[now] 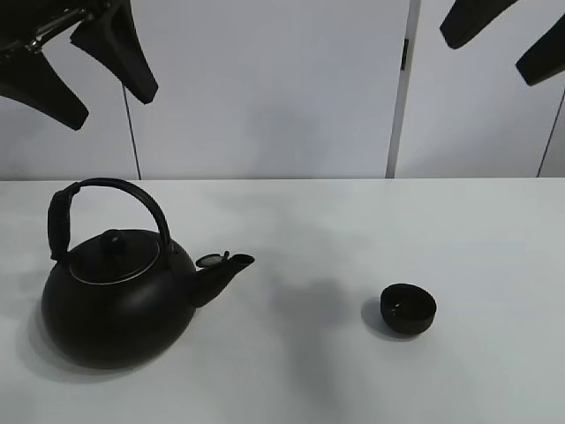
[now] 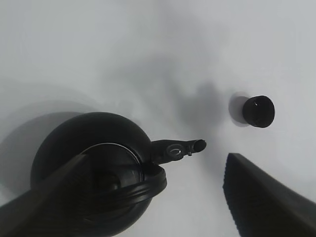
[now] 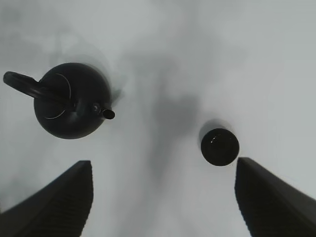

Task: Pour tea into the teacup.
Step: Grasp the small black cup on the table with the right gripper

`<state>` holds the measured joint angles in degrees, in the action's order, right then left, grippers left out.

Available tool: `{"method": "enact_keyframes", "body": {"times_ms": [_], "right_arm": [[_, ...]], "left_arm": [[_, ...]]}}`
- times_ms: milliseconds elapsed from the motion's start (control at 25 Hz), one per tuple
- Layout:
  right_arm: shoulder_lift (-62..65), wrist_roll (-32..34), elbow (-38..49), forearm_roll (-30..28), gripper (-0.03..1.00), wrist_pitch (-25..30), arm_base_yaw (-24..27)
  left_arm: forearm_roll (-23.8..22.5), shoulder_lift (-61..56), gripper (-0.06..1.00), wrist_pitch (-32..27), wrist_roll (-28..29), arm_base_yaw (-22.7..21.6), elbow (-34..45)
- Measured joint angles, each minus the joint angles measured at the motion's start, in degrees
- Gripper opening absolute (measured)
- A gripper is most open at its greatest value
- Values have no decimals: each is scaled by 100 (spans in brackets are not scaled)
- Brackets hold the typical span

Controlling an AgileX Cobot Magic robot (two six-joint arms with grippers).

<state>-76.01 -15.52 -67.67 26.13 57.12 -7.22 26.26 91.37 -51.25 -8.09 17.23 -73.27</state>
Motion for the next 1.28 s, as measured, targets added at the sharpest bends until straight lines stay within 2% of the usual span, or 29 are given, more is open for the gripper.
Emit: {"method": "enact_keyframes", "body": {"times_ms": [200, 440, 640, 880, 960, 1280], "right_arm": [[-25, 224, -488, -312, 55, 422, 0], [-520, 346, -740, -406, 54, 939, 0], [-1062, 351, -740, -595, 54, 927, -155], [-1698, 818, -740, -1726, 54, 577, -1240], [-1873, 981, -740, -1962, 54, 493, -1460], [-2515, 1122, -740, -2060, 54, 419, -1568]], "left_arm": [[0, 0, 54, 0, 0, 0, 0], [0, 0, 54, 0, 0, 0, 0], [0, 0, 54, 1, -6, 0, 0], [0, 0, 54, 6, -6, 0, 0], [0, 0, 54, 6, -6, 0, 0], [-5, 0, 54, 6, -6, 0, 0]]}}
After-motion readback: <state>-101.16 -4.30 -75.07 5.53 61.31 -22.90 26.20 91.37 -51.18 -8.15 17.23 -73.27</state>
